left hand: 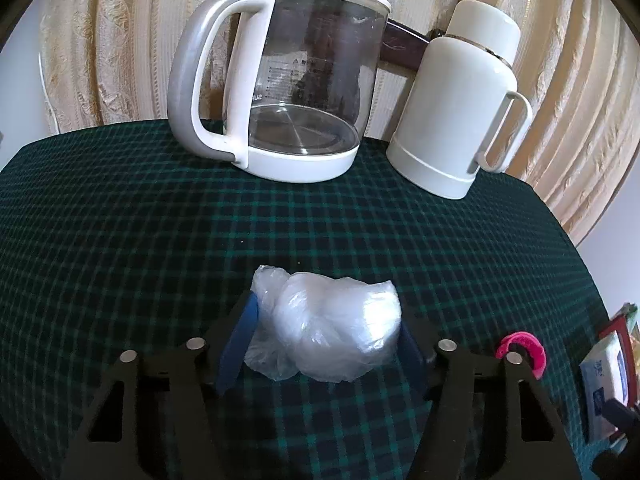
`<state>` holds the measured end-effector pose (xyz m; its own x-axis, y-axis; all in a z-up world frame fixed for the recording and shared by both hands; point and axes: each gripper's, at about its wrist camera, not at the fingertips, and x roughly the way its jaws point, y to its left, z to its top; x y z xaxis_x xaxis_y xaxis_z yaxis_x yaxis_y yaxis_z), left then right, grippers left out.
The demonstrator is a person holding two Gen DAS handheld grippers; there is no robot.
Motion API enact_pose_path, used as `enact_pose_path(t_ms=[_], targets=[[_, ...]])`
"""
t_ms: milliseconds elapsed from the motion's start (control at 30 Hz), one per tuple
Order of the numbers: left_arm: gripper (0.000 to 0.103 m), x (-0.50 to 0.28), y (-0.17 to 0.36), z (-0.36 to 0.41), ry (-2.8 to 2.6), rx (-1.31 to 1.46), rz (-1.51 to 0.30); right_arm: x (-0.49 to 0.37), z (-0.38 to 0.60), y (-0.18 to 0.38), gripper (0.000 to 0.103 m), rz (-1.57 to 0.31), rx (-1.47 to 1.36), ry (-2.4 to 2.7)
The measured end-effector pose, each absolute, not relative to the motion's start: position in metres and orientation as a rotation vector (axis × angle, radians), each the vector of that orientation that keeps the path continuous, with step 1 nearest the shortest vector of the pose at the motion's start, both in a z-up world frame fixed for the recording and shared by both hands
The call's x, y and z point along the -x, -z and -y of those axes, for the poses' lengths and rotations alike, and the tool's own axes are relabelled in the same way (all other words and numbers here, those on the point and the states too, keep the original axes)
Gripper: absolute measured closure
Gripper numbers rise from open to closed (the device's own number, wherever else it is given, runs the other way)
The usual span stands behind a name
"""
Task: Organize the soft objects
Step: 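Lower the left gripper onto the white plastic bag and grasp it, then grasp the pink wristband with the right gripper while the left holds the plastic bag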
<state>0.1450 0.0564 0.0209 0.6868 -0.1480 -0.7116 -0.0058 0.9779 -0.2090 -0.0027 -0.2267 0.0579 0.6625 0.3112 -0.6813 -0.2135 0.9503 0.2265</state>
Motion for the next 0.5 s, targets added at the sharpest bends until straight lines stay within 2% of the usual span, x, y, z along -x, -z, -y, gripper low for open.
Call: enact_pose_path(t_ms=[100,500], targets=[[0.049,-0.143,-0.025,-0.058,0.081,0.208,-0.801,-0.011,0.222,-0.052,0.023,-0.826,-0.141,-0.296],[0.049,-0.130,-0.054,-0.069,0.071,0.241,-0.745,-0.064,0.201,-0.037,0.023,-0.879,-0.082,-0.267]])
